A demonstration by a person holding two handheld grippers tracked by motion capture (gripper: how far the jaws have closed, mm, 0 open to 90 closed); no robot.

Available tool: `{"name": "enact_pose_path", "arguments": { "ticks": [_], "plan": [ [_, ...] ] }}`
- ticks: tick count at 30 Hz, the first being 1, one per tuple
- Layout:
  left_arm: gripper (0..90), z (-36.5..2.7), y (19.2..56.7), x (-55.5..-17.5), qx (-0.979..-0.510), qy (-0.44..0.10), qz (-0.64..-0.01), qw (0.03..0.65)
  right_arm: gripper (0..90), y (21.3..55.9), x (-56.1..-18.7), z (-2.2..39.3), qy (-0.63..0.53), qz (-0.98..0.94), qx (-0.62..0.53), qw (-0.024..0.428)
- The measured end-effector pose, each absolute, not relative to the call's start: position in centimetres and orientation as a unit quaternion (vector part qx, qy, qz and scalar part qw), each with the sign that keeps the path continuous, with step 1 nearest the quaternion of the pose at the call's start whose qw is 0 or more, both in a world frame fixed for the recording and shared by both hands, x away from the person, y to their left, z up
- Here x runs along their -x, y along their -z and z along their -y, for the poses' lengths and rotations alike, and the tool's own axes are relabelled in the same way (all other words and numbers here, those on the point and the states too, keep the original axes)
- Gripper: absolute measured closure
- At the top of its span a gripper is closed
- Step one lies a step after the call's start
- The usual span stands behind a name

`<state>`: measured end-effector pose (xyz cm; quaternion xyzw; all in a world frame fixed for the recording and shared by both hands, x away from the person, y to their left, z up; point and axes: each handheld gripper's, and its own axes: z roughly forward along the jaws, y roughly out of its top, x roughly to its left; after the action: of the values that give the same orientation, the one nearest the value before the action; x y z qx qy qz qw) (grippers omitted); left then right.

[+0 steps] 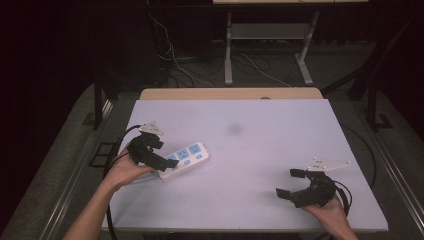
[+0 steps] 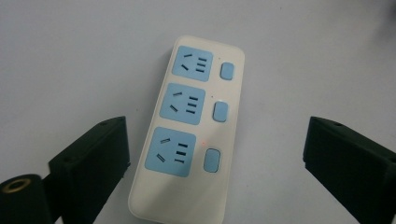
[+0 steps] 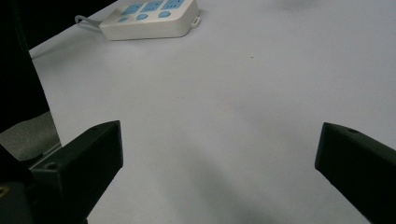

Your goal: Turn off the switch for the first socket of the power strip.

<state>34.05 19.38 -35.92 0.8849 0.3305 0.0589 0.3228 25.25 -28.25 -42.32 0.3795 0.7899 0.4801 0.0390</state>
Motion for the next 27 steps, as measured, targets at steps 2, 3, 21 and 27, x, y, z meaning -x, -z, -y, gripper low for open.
{"name": "enact_pose_path", "arguments": {
  "ticks": [2, 3, 21, 27],
  "plan": [
    [14.5, -19.1, 36.0, -34.3, -0.890, -0.055, -0.325, 0.314, 0.7, 42.4, -25.2, 28.2, -0.480, -0.790, -0.379, 0.038],
    [16.1, -19.1, 36.0, -34.3, -0.890, -0.055, -0.325, 0.314, 0.7, 42.4, -25.2, 28.2, -0.479, -0.791, -0.378, 0.039],
    [69.7, -19.1, 36.6, -35.3, -0.901, -0.024, -0.316, 0.298, 0.7, 42.5, -25.2, 28.1, -0.475, -0.794, -0.378, 0.037],
    [85.0, -19.1, 37.0, -35.7, -0.904, -0.010, -0.317, 0.288, 0.7, 42.5, -25.2, 28.2, -0.475, -0.794, -0.378, 0.037]
  ]
}}
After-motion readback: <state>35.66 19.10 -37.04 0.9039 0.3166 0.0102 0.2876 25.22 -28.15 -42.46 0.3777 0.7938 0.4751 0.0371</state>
